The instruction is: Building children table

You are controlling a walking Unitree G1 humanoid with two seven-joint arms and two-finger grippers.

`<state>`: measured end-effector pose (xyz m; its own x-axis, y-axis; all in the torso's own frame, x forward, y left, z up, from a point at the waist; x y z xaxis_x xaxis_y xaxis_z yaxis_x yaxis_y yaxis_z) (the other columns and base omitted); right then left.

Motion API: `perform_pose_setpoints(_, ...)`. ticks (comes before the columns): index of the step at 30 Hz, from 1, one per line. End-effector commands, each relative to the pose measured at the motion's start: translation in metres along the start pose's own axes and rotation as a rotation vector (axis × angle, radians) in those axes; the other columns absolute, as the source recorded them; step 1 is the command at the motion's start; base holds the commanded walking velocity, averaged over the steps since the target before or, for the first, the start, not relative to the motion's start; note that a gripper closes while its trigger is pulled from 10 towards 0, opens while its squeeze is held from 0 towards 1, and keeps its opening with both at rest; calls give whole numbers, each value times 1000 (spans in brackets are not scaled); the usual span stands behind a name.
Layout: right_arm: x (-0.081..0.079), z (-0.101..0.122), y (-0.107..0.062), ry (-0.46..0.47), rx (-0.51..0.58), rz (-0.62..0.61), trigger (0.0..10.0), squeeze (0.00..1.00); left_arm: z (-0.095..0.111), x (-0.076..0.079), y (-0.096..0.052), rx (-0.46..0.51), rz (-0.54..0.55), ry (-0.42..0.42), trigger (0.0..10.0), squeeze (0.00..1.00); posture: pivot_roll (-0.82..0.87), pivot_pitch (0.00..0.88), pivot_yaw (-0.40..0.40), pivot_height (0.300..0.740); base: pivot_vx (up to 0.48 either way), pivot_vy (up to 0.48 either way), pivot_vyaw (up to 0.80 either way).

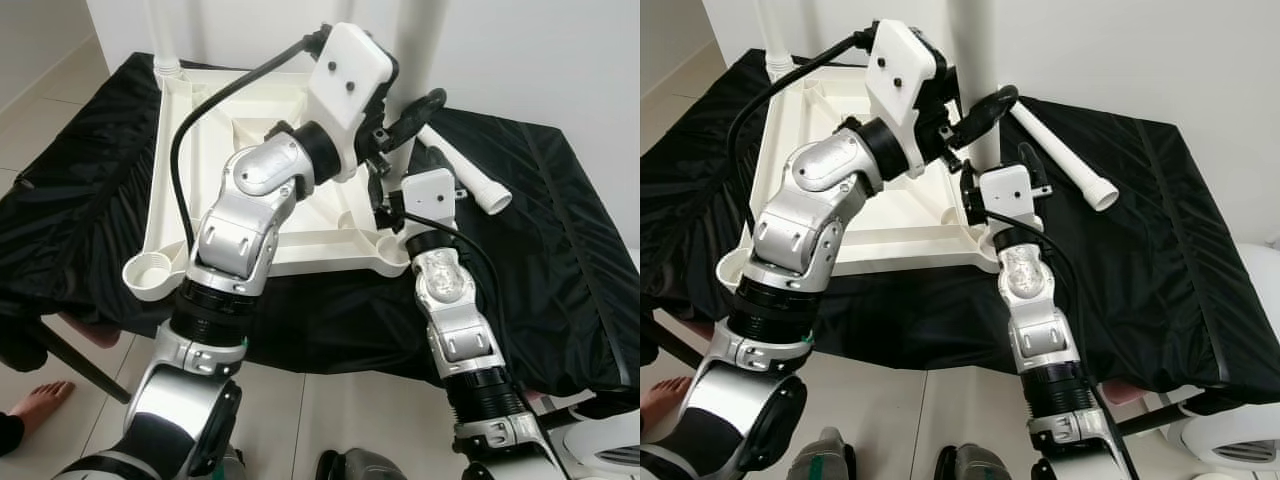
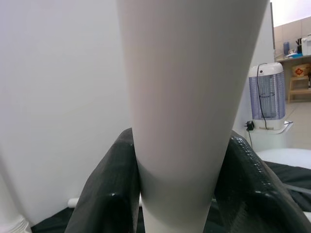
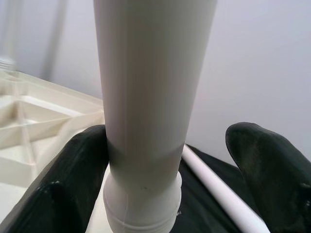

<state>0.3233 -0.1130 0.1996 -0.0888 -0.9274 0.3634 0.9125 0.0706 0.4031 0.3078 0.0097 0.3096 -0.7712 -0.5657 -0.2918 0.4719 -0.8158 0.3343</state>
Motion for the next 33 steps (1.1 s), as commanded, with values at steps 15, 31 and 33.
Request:
perform_pose_setpoints(15,6,13,6,-59,42,-138,10000,0,4,-4,7,37,306,30,10000,0,75,0,-92,740,0,0,0)
perform_pose_setpoints(31,8,21,9,-29,87,-207,10000,0,8,-2,9,48,305,33,10000,0,81,0,-92,740,0,0,0)
perform_pose_setpoints(33,8,20,9,-21,79,-211,10000,0,8,-2,9,49,305,34,10000,0,83,0,-93,740,0,0,0)
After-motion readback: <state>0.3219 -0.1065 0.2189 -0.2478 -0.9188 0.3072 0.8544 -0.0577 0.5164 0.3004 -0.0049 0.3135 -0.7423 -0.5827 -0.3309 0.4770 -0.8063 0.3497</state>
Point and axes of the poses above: a point about 5 cm out from each wrist's last joint towards the gripper, its own y axis pointing out of the wrist towards the gripper, its own z axis along the axis of the wrist's last joint, x = y × z, the point moved 1 cm from there along y, pointing out of the wrist towards the gripper, and after that the axes turned 5 degrees about -y, right-handed, at the moved point
